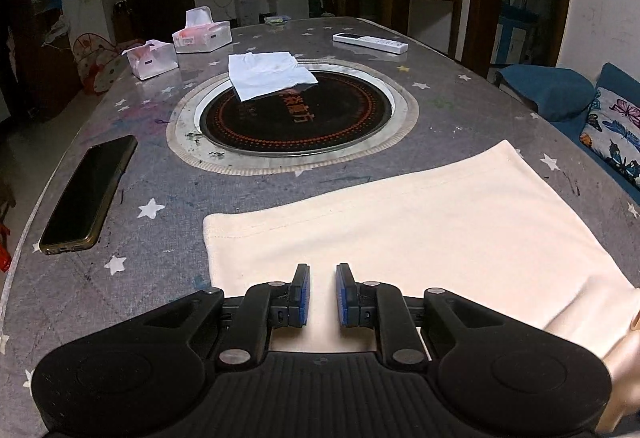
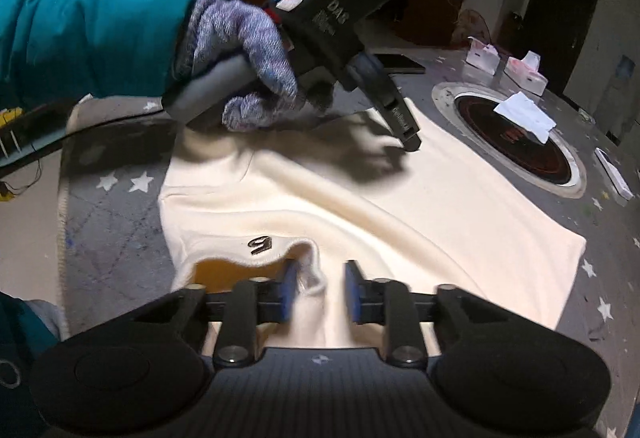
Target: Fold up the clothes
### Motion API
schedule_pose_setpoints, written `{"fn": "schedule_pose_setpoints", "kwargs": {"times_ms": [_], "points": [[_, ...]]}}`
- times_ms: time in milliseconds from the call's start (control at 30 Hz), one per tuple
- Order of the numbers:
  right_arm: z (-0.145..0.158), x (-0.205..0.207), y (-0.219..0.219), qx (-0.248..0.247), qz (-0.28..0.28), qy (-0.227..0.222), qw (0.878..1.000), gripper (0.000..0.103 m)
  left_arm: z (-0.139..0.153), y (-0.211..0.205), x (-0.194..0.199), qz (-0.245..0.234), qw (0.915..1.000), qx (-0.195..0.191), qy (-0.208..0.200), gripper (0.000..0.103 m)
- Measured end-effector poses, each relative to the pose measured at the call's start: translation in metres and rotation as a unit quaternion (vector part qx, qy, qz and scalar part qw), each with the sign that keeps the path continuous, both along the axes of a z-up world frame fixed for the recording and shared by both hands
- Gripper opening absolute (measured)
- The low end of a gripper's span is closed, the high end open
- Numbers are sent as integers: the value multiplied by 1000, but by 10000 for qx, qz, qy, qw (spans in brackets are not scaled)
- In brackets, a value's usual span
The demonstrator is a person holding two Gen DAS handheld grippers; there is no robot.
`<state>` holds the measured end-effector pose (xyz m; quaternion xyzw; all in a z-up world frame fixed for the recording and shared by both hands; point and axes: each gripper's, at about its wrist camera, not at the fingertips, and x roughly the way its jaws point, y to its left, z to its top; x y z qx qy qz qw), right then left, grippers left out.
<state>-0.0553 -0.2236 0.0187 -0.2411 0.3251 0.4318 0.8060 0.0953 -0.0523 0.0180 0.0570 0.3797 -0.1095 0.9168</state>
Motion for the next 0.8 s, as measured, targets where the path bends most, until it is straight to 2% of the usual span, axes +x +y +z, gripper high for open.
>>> {"fn": "schedule_pose_setpoints", "kwargs": {"times_ms": [100, 300, 500, 600, 667, 800], "points": [[2, -7, -2, 89, 80, 57, 9999, 3, 0, 2, 1, 11, 10000, -21, 3, 17], [20, -36, -13, 61, 400, 63, 9992, 3, -2, 3, 1, 3, 10000, -5, -63, 17], [12, -58, -15, -157, 593, 155, 9980, 3, -3, 4, 1, 2, 9999, -2, -136, 17], [7, -57, -16, -141, 488, 281, 9983, 6, -3, 5, -1, 36, 9998, 12, -171, 17], [7, -57, -18, -95, 445, 366, 9983, 18, -2, 4, -3, 85, 9998, 46, -192, 17], [22, -58, -31, 221, 282, 584, 9977, 18, 7, 2, -22, 72, 9994, 49, -325, 17]]}}
